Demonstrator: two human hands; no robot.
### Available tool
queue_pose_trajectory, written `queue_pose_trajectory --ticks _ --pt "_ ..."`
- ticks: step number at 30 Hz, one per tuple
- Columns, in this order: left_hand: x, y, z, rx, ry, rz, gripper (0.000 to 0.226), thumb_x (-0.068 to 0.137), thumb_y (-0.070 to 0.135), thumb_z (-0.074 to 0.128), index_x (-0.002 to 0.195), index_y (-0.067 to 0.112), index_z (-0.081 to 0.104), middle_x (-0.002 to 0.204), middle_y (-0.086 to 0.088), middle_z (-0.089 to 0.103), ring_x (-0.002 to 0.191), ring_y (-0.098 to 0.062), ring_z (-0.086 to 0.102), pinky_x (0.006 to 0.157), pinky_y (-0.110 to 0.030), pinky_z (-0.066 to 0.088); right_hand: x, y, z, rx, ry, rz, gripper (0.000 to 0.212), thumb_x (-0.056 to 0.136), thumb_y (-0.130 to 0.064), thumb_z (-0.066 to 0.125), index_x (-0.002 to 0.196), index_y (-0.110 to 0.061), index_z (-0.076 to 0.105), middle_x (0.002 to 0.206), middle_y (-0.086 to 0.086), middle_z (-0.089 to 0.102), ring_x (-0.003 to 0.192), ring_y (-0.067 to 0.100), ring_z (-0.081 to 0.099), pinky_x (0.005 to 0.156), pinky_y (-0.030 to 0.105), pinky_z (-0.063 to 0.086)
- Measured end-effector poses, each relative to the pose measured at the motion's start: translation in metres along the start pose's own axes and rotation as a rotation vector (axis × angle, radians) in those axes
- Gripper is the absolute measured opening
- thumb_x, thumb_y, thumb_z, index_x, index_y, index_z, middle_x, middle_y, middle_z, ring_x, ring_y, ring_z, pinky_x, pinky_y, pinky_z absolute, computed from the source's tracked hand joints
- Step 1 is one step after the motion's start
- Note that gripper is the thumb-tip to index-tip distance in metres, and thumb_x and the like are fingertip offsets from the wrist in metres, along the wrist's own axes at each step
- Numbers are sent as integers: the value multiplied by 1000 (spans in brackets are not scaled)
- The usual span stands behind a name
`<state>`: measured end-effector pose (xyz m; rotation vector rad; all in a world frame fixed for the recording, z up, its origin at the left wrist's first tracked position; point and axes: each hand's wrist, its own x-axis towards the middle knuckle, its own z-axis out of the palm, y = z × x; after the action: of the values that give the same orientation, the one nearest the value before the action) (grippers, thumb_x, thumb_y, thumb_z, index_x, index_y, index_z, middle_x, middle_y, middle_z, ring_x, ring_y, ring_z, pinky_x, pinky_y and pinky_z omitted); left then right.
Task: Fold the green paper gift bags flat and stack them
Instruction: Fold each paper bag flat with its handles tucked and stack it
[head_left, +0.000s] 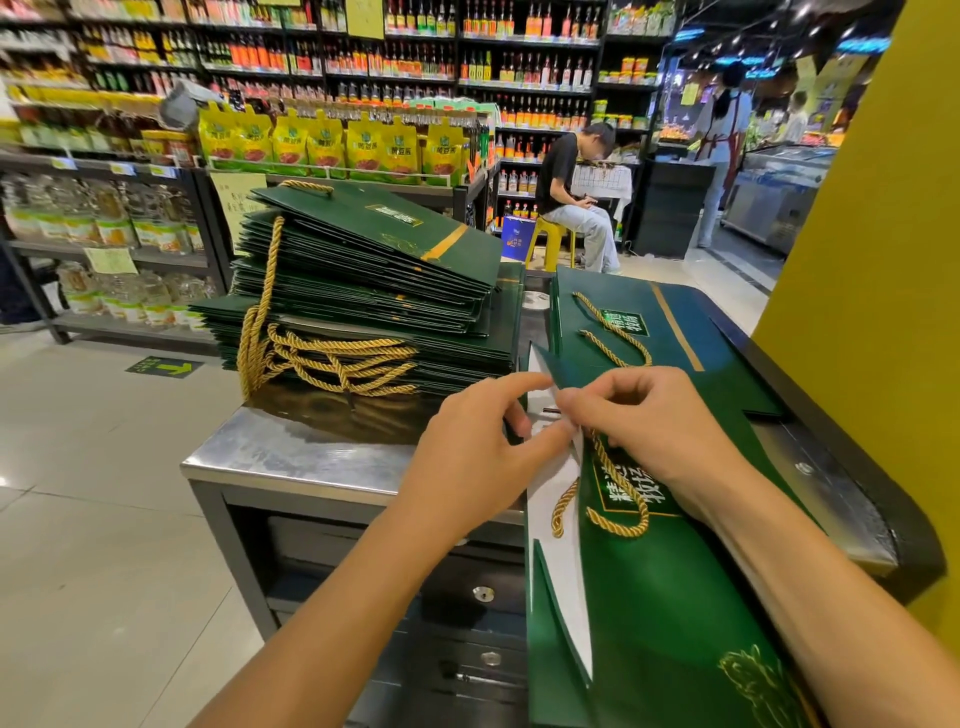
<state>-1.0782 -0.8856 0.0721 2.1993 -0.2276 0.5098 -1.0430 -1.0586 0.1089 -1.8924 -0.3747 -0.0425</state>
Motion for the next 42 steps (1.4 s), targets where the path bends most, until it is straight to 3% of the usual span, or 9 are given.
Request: queue_pose_trajectory --ticks 8,12,15,19,23,27,29,33,42 --pt "8 2 4 -26 36 -41 11 93 27 71 101 27 78 74 11 63 61 -4 54 61 -17 40 -1 5 -1 13 17 -28 19 86 -25 77 69 -16 77 60 -2 65 54 3 53 58 17 47" --pt "7 5 3 46 82 -30 10 96 22 66 96 23 76 82 12 64 70 -3 56 66 -19 43 0 8 -2 8 13 -47 19 86 -27 77 74 -12 76 66 7 67 56 4 54 59 19 48" --pt "5 7 -2 -25 134 -58 11 99 15 58 91 18 66 81 6 64 59 -9 59 59 -28 51 1 10 -3 8 16 -64 17 85 -27 77 77 -12 75 79 18 69 61 9 53 62 25 47" --pt "3 4 -10 -262 184 -189 15 104 14 44 93 17 54 79 -2 67 59 -18 65 59 -40 57 2 13 -4 38 15 -83 15 83 -26 76 79 -12 75 84 20 69 69 14 55 68 31 48" --pt "0 7 -6 -73 82 -140 12 105 17 41 104 24 51 82 0 70 55 -6 53 56 -30 41 3 15 -3 31 23 -119 16 83 -27 75 81 -12 74 83 20 68 69 16 56 70 35 49" --pt "3 11 -8 -304 -33 -256 25 87 25 46 110 34 50 90 -10 73 84 -26 67 85 -50 55 2 18 0 -60 30 -187 12 91 -29 73 86 -19 75 83 9 71 73 22 59 71 36 50" --pt "3 10 -11 -426 -47 -288 33 82 30 51 115 34 49 88 -6 74 91 -31 68 91 -56 54 2 21 2 -149 40 -220 6 88 -30 75 93 -26 76 86 -6 69 75 9 59 67 24 45" --pt "-2 12 -14 -387 -131 -199 56 88 14 76 131 23 42 106 -5 65 72 -15 66 85 -43 58 3 25 3 -371 46 -317 20 83 -31 77 103 -33 74 102 -15 62 96 3 58 80 15 41" --pt "3 19 -18 -379 -171 -234 46 89 -6 68 117 24 45 103 -5 64 61 -4 64 64 -23 56 -3 13 -30 -689 -84 -85 44 87 -54 67 126 -36 65 127 -13 56 123 10 51 109 41 41"
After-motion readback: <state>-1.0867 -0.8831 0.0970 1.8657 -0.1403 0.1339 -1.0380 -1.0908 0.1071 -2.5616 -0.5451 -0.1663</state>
